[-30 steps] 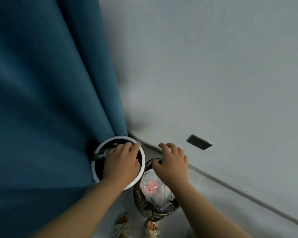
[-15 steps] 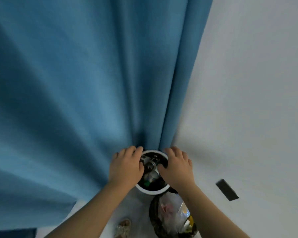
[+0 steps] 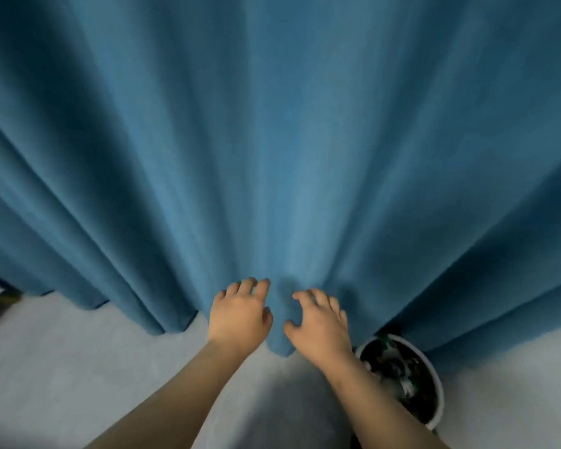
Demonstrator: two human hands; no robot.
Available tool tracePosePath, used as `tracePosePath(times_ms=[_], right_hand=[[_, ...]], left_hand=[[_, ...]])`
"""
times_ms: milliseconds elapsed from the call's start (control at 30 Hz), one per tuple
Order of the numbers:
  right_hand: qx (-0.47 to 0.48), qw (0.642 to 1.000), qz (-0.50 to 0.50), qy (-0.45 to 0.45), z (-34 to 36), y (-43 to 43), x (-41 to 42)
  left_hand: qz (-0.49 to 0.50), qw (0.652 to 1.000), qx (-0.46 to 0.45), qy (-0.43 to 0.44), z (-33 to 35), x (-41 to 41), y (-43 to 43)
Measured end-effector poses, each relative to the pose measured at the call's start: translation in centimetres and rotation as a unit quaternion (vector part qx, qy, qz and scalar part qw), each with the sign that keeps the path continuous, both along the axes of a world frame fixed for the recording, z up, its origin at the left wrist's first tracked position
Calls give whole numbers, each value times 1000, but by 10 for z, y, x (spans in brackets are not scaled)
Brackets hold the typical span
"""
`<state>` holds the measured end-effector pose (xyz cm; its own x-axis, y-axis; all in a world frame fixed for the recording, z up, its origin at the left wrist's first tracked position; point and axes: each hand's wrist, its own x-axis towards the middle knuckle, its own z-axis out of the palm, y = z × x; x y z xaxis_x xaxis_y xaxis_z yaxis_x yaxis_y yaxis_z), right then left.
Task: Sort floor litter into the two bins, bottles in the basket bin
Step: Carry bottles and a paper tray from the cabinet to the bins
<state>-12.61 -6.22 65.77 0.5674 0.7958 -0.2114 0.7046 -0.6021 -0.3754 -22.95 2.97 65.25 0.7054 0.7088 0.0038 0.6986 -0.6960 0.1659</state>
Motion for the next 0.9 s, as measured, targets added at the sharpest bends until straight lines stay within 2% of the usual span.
tracePosePath(times_ms=[200,300,400,600,900], right_hand=[[3,991,137,-3,2,111,-101],[6,981,196,-4,3,161,-156],[4,969,246,2,2,201,-211],[-22,936,350,19,-2,267,-312],[-48,877,478,17,3,364,-419]], left_hand=[[139,990,-2,-16,5,-121,80],[197,980,24,11,1,-187,116],[243,970,11,21,4,-246,140],[366,931,-14,-2,6,-345,179],[483,875,-21,-5,13,-451,236]])
